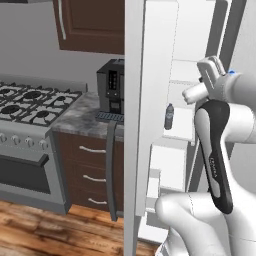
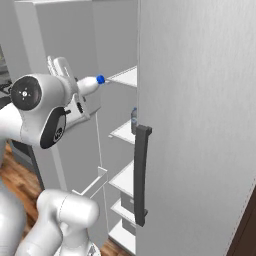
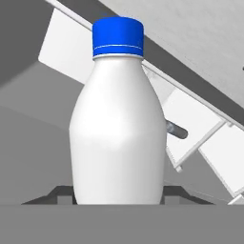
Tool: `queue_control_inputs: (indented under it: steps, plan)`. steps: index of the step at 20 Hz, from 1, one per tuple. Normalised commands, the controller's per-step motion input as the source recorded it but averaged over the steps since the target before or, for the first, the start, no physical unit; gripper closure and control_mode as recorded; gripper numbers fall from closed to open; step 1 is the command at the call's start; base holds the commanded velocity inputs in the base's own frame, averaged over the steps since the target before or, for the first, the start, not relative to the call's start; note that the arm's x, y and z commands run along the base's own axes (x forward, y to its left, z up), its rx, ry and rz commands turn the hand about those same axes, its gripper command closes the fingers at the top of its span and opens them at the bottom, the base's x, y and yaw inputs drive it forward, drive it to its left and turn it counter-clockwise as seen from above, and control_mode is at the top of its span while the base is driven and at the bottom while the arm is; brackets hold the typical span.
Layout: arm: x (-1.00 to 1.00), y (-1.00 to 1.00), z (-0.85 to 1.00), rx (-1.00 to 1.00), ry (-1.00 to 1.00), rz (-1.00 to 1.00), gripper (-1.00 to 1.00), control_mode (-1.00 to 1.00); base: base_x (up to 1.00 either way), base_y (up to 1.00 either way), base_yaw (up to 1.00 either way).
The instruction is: Take the bottled waters from the counter and place them in the freezer to freeze. Close the freezer door after placing the bottles.
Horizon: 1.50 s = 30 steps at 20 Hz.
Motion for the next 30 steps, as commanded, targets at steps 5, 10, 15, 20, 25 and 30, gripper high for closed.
queue_control_inputs:
  steps: [5, 10, 15, 20, 25, 30]
  plan:
    - [0.39, -0.1, 0.01, 0.0, -0.09, 0.0, 1.0, -1.0, 0.0, 0.0, 0.0]
    - [0.32, -0.07, 0.03, 0.0, -0.08, -0.01, 1.0, -1.0, 0.0, 0.0, 0.0]
    - [0.48, 0.0, 0.1, -0.04, 0.02, 0.0, 1.0, -1.0, 0.0, 0.0, 0.0]
    - [0.48, -0.16, 0.18, -0.02, 0.07, 0.0, 1.0, -1.0, 0.0, 0.0, 0.0]
    - [0.45, -0.14, 0.05, -0.06, 0.04, 0.0, 1.0, -1.0, 0.0, 0.0, 0.0]
    - [0.34, -0.01, 0.0, -0.09, 0.0, 0.0, 1.0, -1.0, 0.0, 0.0, 0.0]
